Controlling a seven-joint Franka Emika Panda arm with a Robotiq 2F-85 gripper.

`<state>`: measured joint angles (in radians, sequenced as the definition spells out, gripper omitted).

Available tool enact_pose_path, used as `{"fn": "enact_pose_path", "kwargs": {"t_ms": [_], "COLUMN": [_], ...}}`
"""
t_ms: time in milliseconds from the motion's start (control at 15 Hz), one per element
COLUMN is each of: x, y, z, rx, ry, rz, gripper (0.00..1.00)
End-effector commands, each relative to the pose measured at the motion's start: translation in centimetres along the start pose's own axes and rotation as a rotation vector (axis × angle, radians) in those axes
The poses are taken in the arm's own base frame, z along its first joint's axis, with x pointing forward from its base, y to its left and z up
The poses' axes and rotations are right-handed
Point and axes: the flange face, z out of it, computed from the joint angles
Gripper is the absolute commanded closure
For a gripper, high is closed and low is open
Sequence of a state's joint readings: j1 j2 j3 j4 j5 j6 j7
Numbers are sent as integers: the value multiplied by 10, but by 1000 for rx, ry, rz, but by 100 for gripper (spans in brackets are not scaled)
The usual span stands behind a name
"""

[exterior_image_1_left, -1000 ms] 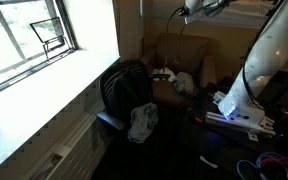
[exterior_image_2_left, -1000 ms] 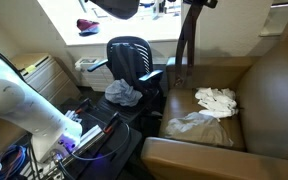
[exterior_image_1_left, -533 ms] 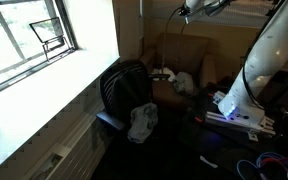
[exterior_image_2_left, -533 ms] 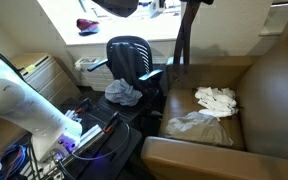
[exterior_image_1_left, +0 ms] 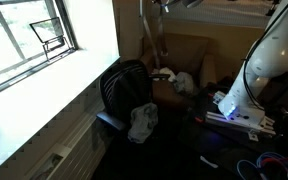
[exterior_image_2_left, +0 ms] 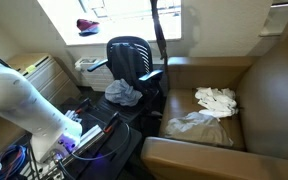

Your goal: Put the brown belt on top of the black chair

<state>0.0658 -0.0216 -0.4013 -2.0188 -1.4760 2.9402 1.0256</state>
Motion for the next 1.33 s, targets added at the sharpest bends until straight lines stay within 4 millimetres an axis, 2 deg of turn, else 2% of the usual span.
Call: {"fn": "enact_pose_path", "kwargs": {"t_ms": [0, 67, 133, 200, 267, 333, 400, 533, 800, 867, 933, 1067, 1267], "x": [14, 25, 30, 32, 30, 39, 47, 74, 103, 107, 109, 110, 95], "y": [-26, -50, -65, -71, -57, -54, -63, -111, -212, -229, -236, -225, -174], "z": [-10, -20, -26, -28, -27, -25, -25, -36, -78, -85, -84, -67, -33], "rx": [55, 99, 124, 134, 90, 56, 57, 102, 179, 177, 153, 78, -34], "ry": [21, 34, 42, 45, 51, 82, 95, 150, 195, 199, 198, 184, 109], "rz": [13, 19, 19, 19, -14, -40, -52, -148, -358, -414, -468, -554, -645], "gripper": [97, 97, 97, 97, 99, 99, 99, 99, 99, 99, 99, 99, 99]}}
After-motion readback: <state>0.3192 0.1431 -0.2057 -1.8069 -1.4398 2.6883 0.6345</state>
